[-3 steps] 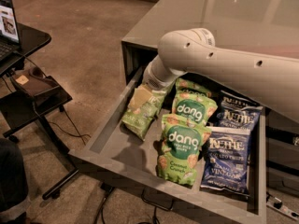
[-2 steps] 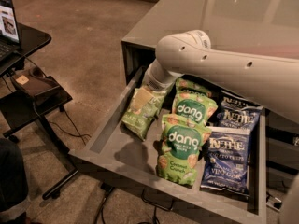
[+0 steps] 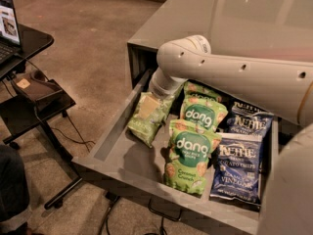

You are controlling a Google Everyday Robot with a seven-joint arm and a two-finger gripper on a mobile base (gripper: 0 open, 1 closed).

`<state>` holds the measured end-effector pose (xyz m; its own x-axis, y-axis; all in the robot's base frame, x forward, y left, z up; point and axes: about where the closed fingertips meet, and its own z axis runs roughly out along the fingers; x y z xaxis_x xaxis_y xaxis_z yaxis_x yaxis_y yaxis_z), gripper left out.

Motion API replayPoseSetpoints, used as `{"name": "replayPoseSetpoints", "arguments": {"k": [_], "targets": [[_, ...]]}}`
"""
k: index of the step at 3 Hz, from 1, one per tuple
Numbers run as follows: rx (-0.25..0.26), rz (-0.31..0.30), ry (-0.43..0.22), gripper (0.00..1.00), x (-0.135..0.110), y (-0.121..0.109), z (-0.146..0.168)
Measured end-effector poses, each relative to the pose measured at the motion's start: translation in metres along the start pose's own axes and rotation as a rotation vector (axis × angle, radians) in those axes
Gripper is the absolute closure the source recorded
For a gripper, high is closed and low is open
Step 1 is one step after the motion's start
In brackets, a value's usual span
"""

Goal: Pick green jalapeno chip bag from top drawer and place on counter

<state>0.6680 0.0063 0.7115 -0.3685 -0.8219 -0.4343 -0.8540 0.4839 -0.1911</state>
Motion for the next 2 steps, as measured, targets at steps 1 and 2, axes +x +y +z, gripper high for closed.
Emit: {"name": "replayPoseSetpoints", "arguments": {"k": [1,2], "targets": [[-0.035,-0.003,0.024,0.00,0.0017,0.0035,0.0135],[-0.036,-0.004,0.025,0.00,0.0017,0.0037,0.0144]]}}
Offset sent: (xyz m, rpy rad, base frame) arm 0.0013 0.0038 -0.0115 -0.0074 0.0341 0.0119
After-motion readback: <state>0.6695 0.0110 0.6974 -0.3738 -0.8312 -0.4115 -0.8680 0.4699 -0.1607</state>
